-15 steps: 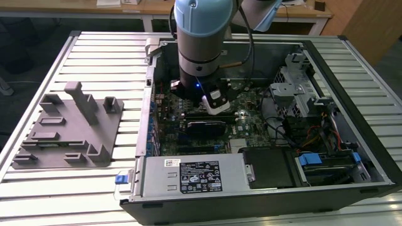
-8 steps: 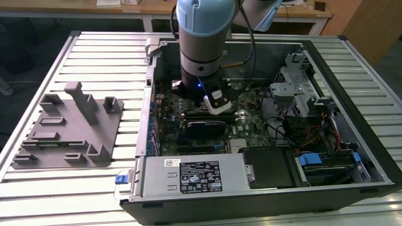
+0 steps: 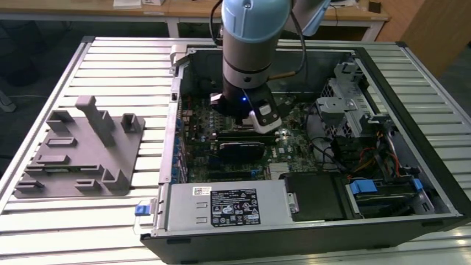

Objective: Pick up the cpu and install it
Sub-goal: 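Install the second cpu locking lever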

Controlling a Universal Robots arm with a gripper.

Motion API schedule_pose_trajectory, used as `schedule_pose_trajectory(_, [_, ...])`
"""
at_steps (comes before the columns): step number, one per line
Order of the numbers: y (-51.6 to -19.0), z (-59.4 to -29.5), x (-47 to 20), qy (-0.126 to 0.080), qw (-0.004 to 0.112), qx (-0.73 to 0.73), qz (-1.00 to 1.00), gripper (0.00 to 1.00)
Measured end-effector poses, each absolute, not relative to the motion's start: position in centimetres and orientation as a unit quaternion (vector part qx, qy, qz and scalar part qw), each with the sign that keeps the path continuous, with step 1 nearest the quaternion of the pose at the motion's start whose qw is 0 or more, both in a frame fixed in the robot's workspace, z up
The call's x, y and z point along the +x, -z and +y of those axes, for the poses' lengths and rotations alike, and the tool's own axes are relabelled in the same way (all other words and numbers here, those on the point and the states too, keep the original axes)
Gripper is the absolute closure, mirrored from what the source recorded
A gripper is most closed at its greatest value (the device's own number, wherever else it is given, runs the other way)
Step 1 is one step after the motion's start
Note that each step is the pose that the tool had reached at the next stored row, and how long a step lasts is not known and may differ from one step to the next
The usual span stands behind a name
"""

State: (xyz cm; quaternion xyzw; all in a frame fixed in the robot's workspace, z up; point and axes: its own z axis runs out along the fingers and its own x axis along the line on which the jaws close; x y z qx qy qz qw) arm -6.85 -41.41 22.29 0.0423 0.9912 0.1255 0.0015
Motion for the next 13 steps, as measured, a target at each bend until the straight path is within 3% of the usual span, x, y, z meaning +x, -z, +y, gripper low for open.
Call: schedule_pose_trajectory(13, [-22.3,-39.7,-4.6,-0.123,0.002,0.042,0.991,0.89])
